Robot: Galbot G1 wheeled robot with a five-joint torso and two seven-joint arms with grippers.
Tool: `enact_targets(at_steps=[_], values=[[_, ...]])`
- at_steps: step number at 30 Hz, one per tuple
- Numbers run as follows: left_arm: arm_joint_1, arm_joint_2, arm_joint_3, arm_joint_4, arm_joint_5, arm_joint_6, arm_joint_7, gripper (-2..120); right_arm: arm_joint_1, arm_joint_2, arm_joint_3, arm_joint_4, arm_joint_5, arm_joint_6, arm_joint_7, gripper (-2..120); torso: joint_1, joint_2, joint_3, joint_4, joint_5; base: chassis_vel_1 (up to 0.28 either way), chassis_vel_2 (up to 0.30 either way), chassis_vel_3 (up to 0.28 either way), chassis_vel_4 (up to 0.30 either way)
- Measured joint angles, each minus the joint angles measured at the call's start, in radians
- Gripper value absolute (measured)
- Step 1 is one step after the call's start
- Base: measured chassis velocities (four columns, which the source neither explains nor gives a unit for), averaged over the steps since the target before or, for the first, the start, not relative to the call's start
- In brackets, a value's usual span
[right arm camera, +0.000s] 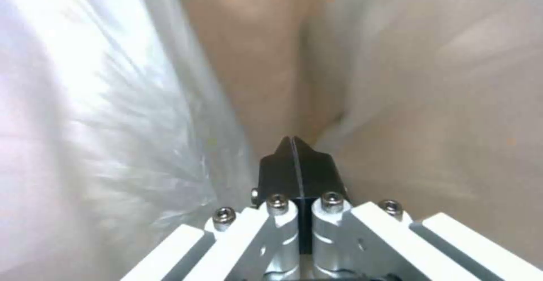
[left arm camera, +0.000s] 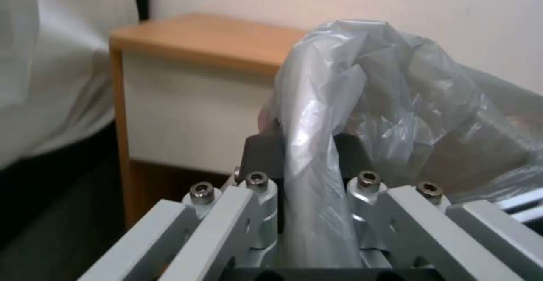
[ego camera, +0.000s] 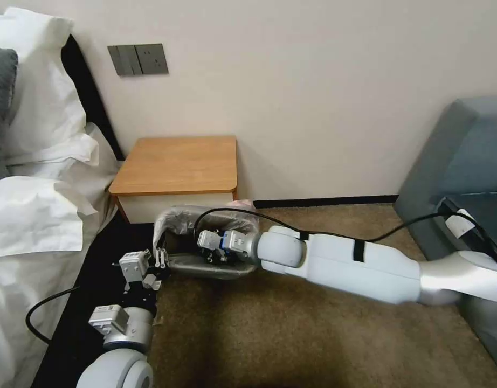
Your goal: Pick up the garbage bag from the table and place it over the trash can.
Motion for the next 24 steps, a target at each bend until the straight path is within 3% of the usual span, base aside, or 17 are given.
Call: enact_targets(at_steps=[4, 7, 8, 10, 11, 12, 15, 16, 18, 19, 21, 22, 24], values=[[0.011, 0.006, -0.001, -0.024, -0.09, 0.087, -0.054, 11, -0.069, -0.099, 0.09, 0.114, -0.001, 0.009, -0.003, 0, 0.0, 0.0, 0.0, 0.0, 0.0, 0.0, 0.0, 0.0, 0.0], [0.014, 0.011, 0.001, -0.039, -0.195, 0.17, -0.099, 11, -0.203, -0.203, 0.231, 0.23, -0.005, 0.025, -0.007, 0, 0.0, 0.0, 0.0, -0.0002, -0.0001, 0.0, 0.0, 0.0, 0.0], [0.014, 0.011, 0.001, -0.039, -0.195, 0.17, -0.099, 11, -0.203, -0.203, 0.231, 0.23, -0.005, 0.025, -0.007, 0, 0.0, 0.0, 0.0, -0.0002, -0.0001, 0.0, 0.0, 0.0, 0.0], [0.012, 0.011, 0.005, -0.043, -0.258, 0.241, -0.12, 11, -0.345, -0.267, 0.364, 0.313, -0.006, 0.054, 0.001, 0, 0.0, 0.0, 0.0, -0.0004, 0.0007, 0.0, 0.0, 0.0, 0.0], [0.01, 0.012, 0.008, -0.04, -0.28, 0.271, -0.126, 11, -0.423, -0.293, 0.46, 0.346, -0.005, 0.069, 0.008, 7, 0.0, 0.0, 0.0, -0.0004, -0.0001, 0.0, 0.0, 0.0, 0.0], [0.01, 0.012, 0.008, -0.04, -0.28, 0.271, -0.126, 11, -0.423, -0.293, 0.46, 0.346, -0.005, 0.069, 0.008, 7, 0.0, 0.0, 0.0, -0.0004, -0.0001, 0.0, 0.0, 0.0, 0.0], [0.003, 0.013, 0.013, -0.015, -0.301, 0.344, -0.13, 11, -0.653, -0.31, 0.683, 0.388, -0.011, 0.119, 0.04, 21, 0.0, 0.0, 0.0, -0.0002, 0.0, 0.0, 0.0, 0.0, 0.0], [0.003, 0.013, 0.013, -0.015, -0.301, 0.344, -0.13, 11, -0.653, -0.31, 0.683, 0.388, -0.011, 0.119, 0.04, 21, 0.0, 0.0, 0.0, -0.0002, 0.0, 0.0, 0.0, 0.0, 0.0], [-0.002, 0.019, 0.014, -0.007, -0.314, 0.397, -0.128, 11, -0.808, -0.274, 0.832, 0.394, -0.011, 0.143, 0.085, 30, 0.0, 0.0, 0.0, -0.0004, 0.0004, 0.0, 0.0, 0.0, 0.0], [-0.002, 0.019, 0.014, -0.007, -0.314, 0.397, -0.128, 11, -0.808, -0.274, 0.832, 0.394, -0.011, 0.143, 0.085, 30, 0.0, 0.0, 0.0, -0.0004, 0.0004, 0.0, 0.0, 0.0, 0.0], [-0.008, 0.026, 0.016, 0.012, -0.32, 0.421, -0.12, 11, -0.913, -0.217, 0.955, 0.394, -0.006, 0.16, 0.119, 40, 0.0, 0.0, 0.0, -0.0003, 0.0, 0.0, 0.0, 0.0, 0.0], [-0.008, 0.026, 0.016, 0.012, -0.32, 0.421, -0.12, 11, -0.913, -0.217, 0.955, 0.394, -0.006, 0.16, 0.119, 40, 0.0, 0.0, 0.0, -0.0003, 0.0, 0.0, 0.0, 0.0, 0.0], [-0.014, 0.03, 0.018, 0.039, -0.349, 0.423, -0.119, 11, -0.994, -0.154, 1.057, 0.394, 0.0, 0.172, 0.128, 52, 0.0, 0.0, 0.0, -0.0001, 0.0001, 0.0, 0.0, 0.0, 0.0]])
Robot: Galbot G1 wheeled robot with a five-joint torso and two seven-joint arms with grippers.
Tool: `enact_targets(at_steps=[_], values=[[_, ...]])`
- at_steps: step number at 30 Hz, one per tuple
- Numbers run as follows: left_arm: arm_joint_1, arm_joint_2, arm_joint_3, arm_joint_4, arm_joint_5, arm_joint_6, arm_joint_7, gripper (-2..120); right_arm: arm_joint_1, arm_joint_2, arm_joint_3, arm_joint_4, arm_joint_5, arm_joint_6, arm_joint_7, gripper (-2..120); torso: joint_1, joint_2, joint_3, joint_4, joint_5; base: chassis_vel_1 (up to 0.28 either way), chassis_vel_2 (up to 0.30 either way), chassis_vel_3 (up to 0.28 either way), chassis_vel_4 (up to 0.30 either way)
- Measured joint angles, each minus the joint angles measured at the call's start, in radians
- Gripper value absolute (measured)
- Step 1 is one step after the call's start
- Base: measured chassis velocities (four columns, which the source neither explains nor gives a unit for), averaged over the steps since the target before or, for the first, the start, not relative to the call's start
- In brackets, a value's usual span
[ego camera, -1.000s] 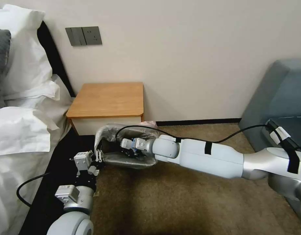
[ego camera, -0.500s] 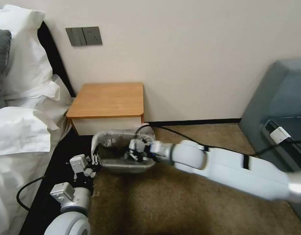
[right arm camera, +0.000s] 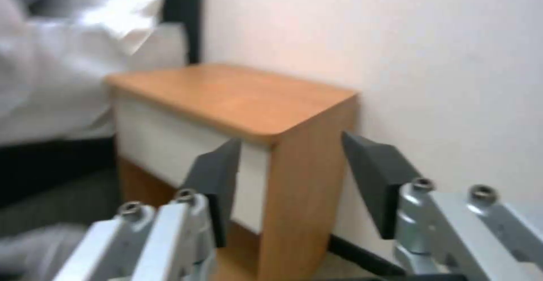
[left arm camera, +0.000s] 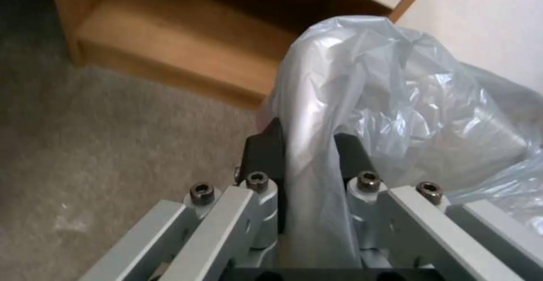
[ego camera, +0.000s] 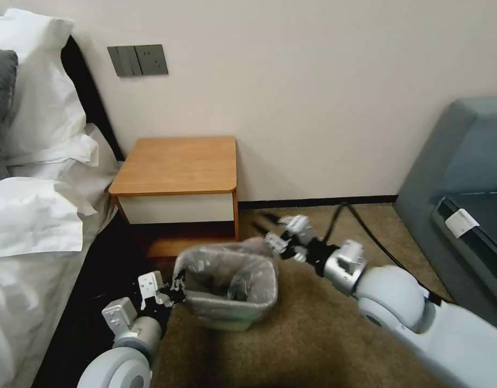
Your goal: Pick up the garbage bag from the table and place it over the trash can.
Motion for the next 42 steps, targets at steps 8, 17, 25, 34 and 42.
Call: enact_targets(at_steps=[8, 17, 25, 34, 42], values=[[-0.013, -0.009, 0.008, 0.062, -0.059, -0.036, -0.006, 11, -0.09, 0.076, 0.091, 0.004, 0.007, 0.012, -0.011, 80, 0.0, 0.0, 0.0, 0.0, -0.0003, 0.0, 0.0, 0.0, 0.0], [-0.015, -0.021, 0.016, 0.104, -0.071, -0.062, 0.006, 12, -0.098, 0.114, 0.091, -0.022, -0.003, 0.018, -0.035, 100, 0.0, 0.0, 0.0, 0.0001, -0.0002, 0.0, 0.0, 0.0, 0.0], [-0.009, -0.015, 0.017, 0.099, -0.05, -0.066, 0.023, 39, -0.111, 0.149, 0.082, -0.036, -0.024, 0.027, -0.049, 100, 0.0, 0.0, 0.0, 0.0001, -0.0002, 0.0, 0.0, 0.0, 0.0], [0.0, -0.02, 0.018, 0.097, -0.028, -0.082, 0.022, 71, -0.15, 0.21, 0.072, -0.045, -0.066, 0.036, -0.048, 100, 0.0, 0.0, 0.0, 0.0, -0.0003, 0.0, 0.0, 0.0, 0.0], [0.017, -0.013, 0.01, 0.047, 0.005, -0.088, 0.023, 99, -0.179, 0.247, 0.067, -0.054, -0.097, 0.042, -0.052, 100, 0.0, 0.0, 0.0, 0.0, -0.0002, 0.0, 0.0, 0.0, 0.0]])
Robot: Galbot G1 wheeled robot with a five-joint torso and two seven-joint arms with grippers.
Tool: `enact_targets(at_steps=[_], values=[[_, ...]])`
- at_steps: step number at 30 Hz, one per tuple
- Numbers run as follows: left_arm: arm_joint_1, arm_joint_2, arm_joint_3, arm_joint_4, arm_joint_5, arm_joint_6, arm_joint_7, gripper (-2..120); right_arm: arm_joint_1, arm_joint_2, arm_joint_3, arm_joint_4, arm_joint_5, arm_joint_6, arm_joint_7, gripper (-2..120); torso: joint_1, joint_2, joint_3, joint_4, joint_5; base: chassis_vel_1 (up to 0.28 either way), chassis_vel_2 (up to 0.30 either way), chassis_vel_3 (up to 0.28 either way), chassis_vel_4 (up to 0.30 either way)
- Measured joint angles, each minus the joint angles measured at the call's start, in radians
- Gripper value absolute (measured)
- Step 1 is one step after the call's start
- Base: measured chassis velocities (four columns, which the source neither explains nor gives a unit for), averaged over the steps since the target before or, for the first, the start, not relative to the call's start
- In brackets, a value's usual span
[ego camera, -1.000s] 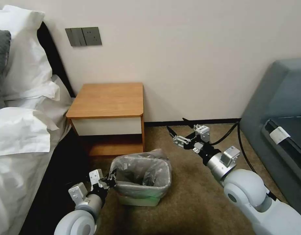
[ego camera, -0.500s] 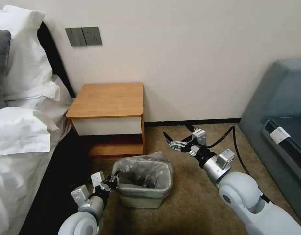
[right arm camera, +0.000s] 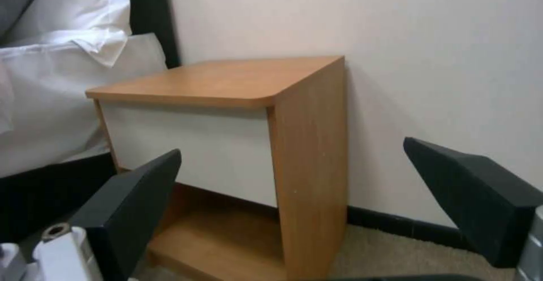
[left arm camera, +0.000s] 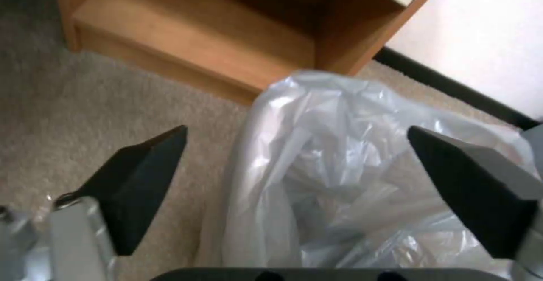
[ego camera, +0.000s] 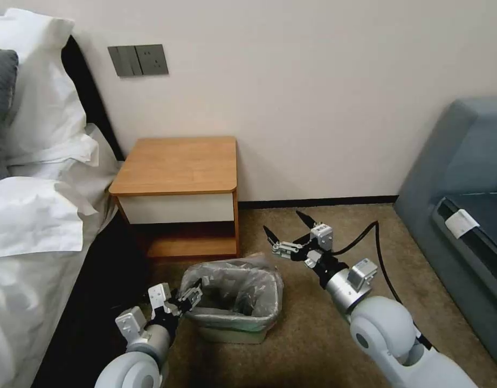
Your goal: Pick up the garbage bag from the table and place it over the trash can.
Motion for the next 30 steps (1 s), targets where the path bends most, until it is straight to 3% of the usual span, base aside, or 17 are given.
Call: enact_targets(at_steps=[4, 6, 7, 9, 10, 12, 13, 15, 21, 30], values=[[0.007, 0.002, -0.005, -0.012, 0.045, -0.025, 0.02, 100, 0.0, 0.003, -0.001, -0.001, -0.002, 0.0, -0.001, 100, 0.0, 0.0, 0.0, 0.0001, 0.0, 0.0, 0.0, 0.0, 0.0], [0.002, 0.005, -0.006, 0.016, 0.113, -0.131, 0.05, 100, -0.007, 0.017, -0.004, -0.002, -0.017, 0.0, 0.02, 100, 0.0, 0.0, 0.0, 0.0002, 0.0, 0.0, 0.0, 0.0, 0.0], [0.002, 0.005, -0.006, 0.016, 0.113, -0.131, 0.05, 100, -0.007, 0.017, -0.004, -0.002, -0.017, 0.0, 0.02, 100, 0.0, 0.0, 0.0, 0.0002, 0.0, 0.0, 0.0, 0.0, 0.0], [-0.016, 0.01, -0.011, 0.089, 0.245, -0.328, 0.106, 100, -0.039, 0.048, -0.012, -0.001, -0.063, -0.011, 0.084, 100, 0.0, 0.0, 0.0, 0.0002, -0.0001, 0.0, 0.0, 0.0, 0.0], [-0.016, 0.01, -0.011, 0.089, 0.245, -0.328, 0.106, 100, -0.039, 0.048, -0.012, -0.001, -0.063, -0.011, 0.084, 100, 0.0, 0.0, 0.0, 0.0002, -0.0001, 0.0, 0.0, 0.0, 0.0], [-0.035, 0.03, -0.03, 0.156, 0.327, -0.475, 0.155, 100, -0.087, 0.091, -0.014, -0.011, -0.151, -0.006, 0.145, 100, 0.0, 0.0, 0.0, 0.0001, -0.0001, 0.0, 0.0, 0.0, 0.0], [-0.035, 0.03, -0.03, 0.156, 0.327, -0.475, 0.155, 100, -0.087, 0.091, -0.014, -0.011, -0.151, -0.006, 0.145, 100, 0.0, 0.0, 0.0, 0.0001, -0.0001, 0.0, 0.0, 0.0, 0.0], [-0.046, 0.05, -0.042, 0.202, 0.356, -0.56, 0.192, 100, -0.126, 0.134, -0.016, -0.029, -0.236, 0.019, 0.181, 100, 0.0, 0.0, 0.0, 0.0, -0.0001, 0.0, 0.0, 0.0, 0.0], [-0.045, 0.049, -0.047, 0.256, 0.387, -0.628, 0.219, 97, -0.195, 0.249, -0.017, -0.1, -0.371, 0.12, 0.215, 100, 0.0, 0.0, 0.0, 0.0001, 0.0001, 0.0, 0.0, 0.0, 0.0], [-0.041, 0.044, -0.047, 0.266, 0.39, -0.639, 0.222, 97, -0.21, 0.27, -0.01, -0.115, -0.387, 0.142, 0.212, 100, 0.0, 0.0, 0.0, 0.0001, -0.0001, 0.0, 0.0, 0.0, 0.0]])
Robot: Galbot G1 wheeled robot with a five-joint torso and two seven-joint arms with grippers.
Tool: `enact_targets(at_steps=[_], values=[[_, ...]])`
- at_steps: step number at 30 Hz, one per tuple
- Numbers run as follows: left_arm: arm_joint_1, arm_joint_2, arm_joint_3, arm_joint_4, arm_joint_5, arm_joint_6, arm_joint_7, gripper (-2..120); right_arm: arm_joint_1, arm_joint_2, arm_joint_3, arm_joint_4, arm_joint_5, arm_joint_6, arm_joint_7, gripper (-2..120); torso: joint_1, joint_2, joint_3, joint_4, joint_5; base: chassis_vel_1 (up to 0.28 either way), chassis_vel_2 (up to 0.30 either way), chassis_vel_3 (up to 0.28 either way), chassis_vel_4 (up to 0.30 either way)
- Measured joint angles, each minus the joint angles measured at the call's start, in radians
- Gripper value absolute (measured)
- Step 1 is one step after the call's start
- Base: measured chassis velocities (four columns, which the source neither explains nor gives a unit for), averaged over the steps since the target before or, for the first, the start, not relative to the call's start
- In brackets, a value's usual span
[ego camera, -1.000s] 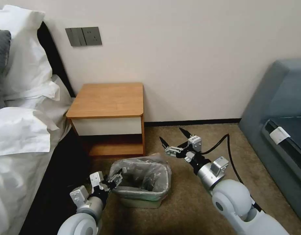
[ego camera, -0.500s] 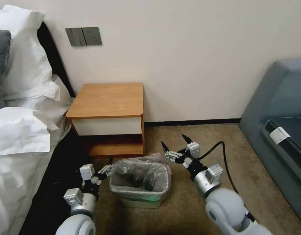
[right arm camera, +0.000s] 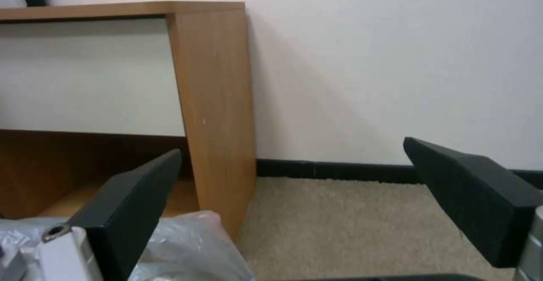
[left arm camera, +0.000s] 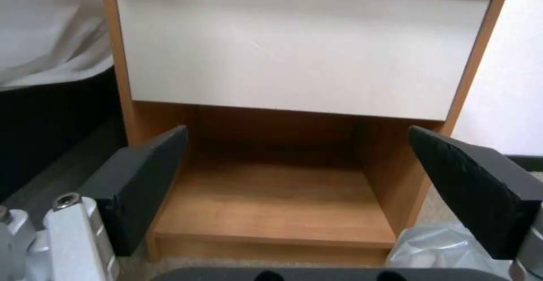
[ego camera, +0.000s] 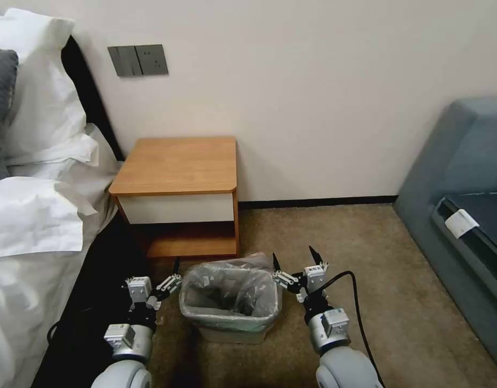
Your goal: Pick up the garbage bag from the table and place it over the trash can.
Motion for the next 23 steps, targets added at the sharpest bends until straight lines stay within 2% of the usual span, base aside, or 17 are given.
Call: enact_targets(at_steps=[23], values=[[0.001, -0.001, 0.001, -0.003, -0.005, 0.009, -0.003, 97, 0.003, -0.004, 0.0, 0.003, 0.007, -0.003, -0.003, 100, 0.0, 0.0, 0.0, 0.0, 0.0001, 0.0, 0.0, 0.0, 0.0]])
